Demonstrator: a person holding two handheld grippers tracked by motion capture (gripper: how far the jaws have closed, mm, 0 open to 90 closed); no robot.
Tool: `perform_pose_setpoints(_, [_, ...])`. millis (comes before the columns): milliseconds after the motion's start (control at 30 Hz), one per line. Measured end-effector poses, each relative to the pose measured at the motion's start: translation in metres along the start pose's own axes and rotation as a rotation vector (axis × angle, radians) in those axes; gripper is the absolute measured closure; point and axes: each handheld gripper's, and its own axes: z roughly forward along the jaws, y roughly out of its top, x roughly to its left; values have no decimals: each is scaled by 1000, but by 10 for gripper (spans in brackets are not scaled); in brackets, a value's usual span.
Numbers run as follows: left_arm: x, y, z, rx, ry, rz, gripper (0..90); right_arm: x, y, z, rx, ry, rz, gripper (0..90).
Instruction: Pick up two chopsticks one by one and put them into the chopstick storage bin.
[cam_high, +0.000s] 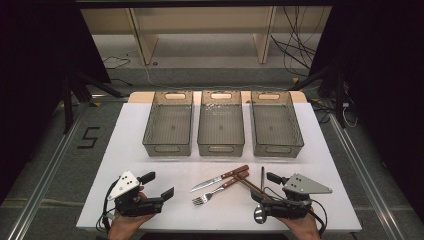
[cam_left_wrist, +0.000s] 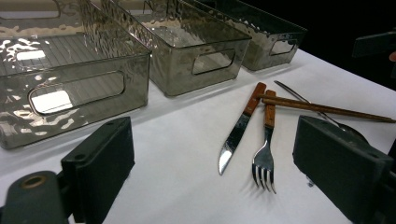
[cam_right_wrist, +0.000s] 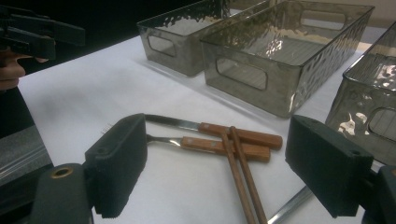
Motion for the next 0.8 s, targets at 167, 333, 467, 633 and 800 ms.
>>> perform_pose_setpoints(167, [0, 0, 0, -1, 0, 2, 123, 0, 1, 0, 5, 5, 0, 215])
perform_pose_setpoints(333, [0, 0, 0, -1, 0, 0, 123, -1, 3, 0, 15, -1, -8, 218])
perform_pose_setpoints(467, [0, 0, 0, -1, 1, 0, 123, -2, 9, -1, 31, -2, -23, 220])
perform_pose_setpoints(633, [0, 0, 0, -1, 1, 2, 123, -4, 17, -2, 77, 6, -45, 220])
perform_pose_setpoints(800, [1, 0, 0, -2, 3, 2, 123, -9, 27, -5, 139, -1, -82, 224])
